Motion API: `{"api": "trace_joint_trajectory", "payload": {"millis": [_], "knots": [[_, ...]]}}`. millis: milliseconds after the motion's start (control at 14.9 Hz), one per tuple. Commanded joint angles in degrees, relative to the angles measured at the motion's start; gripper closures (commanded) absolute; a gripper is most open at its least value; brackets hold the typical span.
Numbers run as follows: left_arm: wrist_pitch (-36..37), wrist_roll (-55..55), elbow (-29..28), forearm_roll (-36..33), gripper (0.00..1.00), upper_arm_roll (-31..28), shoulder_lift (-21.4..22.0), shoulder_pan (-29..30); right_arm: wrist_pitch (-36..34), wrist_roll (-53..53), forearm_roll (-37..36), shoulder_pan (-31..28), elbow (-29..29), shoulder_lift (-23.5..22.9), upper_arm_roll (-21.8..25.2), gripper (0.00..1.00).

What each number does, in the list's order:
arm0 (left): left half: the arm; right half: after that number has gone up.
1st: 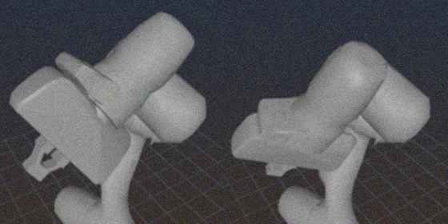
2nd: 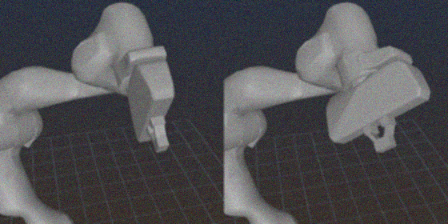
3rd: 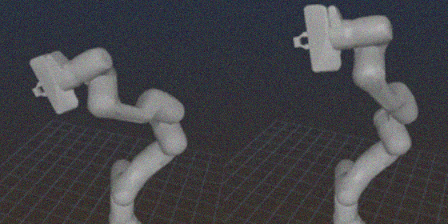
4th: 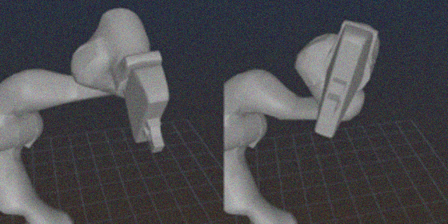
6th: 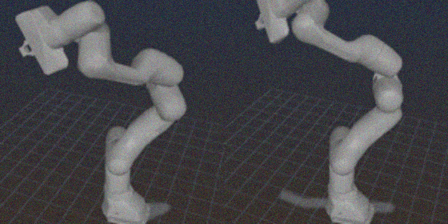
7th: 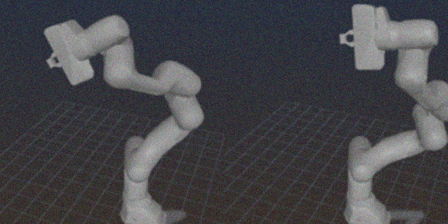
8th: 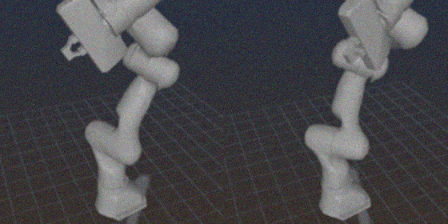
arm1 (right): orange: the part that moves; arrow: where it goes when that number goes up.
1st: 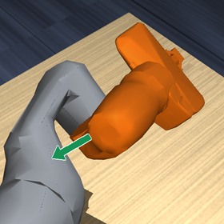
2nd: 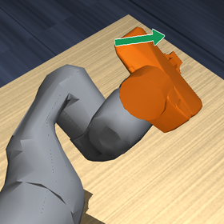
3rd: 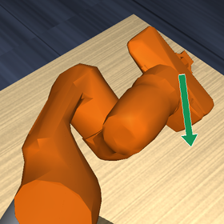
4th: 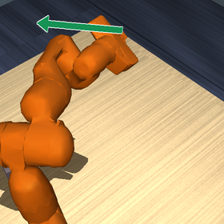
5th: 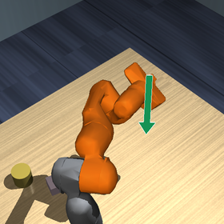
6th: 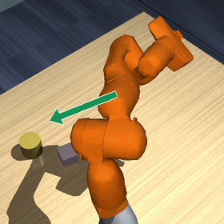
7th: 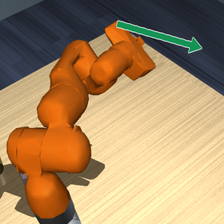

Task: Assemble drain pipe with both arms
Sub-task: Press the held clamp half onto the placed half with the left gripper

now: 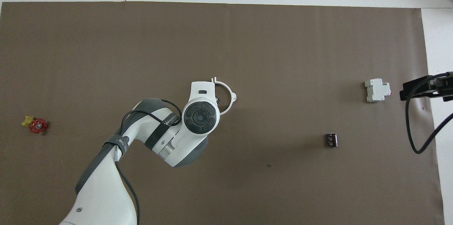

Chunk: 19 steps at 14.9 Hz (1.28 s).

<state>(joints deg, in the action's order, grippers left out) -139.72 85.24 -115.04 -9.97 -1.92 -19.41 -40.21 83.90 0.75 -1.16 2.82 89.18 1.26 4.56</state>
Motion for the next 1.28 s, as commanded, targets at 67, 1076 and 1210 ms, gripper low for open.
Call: {"api": "trace_joint_trajectory", "payload": {"millis": [67, 1076, 1210], "knots": [[0.67, 1.68, 1.31, -1.72, 1.0, -0.63, -0.71, -0.83, -0.14, 0.04, 0.98, -0.53, 0.29, 0.32, -0.16, 0.0], [1.82, 1.42, 1.31, -2.95, 0.0, -0.71, -0.71, -0.75, -0.14, 0.04, 0.98, -0.45, 0.29, 0.32, -0.16, 0.0], [1.73, 1.42, 1.31, -2.95, 0.0, -0.71, -0.71, -0.75, -0.14, 0.04, 0.98, -0.53, 0.29, 0.32, -0.16, 0.0]]}}
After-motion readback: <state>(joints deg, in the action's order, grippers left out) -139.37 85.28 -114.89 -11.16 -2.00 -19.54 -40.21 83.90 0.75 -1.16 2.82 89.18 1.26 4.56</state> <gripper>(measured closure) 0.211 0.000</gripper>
